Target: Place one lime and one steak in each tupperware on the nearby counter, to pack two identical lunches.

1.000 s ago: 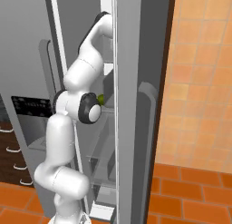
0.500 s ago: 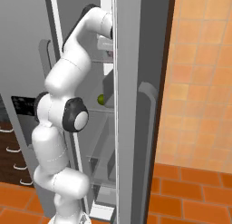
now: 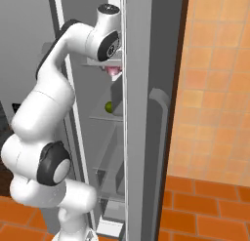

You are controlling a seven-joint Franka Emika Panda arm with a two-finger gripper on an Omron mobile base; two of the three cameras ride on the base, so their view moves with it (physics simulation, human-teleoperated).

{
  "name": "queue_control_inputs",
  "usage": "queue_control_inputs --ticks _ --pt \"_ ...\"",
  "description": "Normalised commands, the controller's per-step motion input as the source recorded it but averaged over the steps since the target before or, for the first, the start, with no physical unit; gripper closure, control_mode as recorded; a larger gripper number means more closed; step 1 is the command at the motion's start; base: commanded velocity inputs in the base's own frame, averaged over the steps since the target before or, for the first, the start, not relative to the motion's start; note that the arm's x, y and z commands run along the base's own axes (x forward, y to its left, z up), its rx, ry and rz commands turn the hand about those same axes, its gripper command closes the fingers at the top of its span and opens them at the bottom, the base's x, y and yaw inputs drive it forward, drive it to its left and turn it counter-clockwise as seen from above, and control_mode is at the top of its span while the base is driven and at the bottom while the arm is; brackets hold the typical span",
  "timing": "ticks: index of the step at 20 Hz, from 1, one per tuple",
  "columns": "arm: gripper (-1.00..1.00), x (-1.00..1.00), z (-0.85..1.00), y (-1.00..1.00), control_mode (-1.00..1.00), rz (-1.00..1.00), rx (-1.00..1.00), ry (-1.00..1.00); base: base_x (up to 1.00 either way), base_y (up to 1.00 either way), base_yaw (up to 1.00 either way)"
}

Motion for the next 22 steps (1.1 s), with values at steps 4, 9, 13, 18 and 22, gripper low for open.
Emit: queue_control_inputs --ticks 4,9,13,18,22 --pt "1.00 -1.00 0.00 0.59 -1.00 0.00 -0.22 0.02 0.00 0.00 0.00" --pt "1.00 -1.00 -0.26 0.23 -1.00 0.00 -0.12 0.30 0.00 0.00 0.00" --pt "1.00 -1.00 -0.70 0.04 -1.00 0.00 -0.01 0.28 0.00 0.00 0.00" --pt "1.00 -1.00 -0.68 0.00 -1.00 -0.01 0.03 0.23 0.00 0.00 0.00" --pt "1.00 -0.99 -0.44 0.00 -1.00 0.00 0.06 0.19 0.00 0.00 0.00"
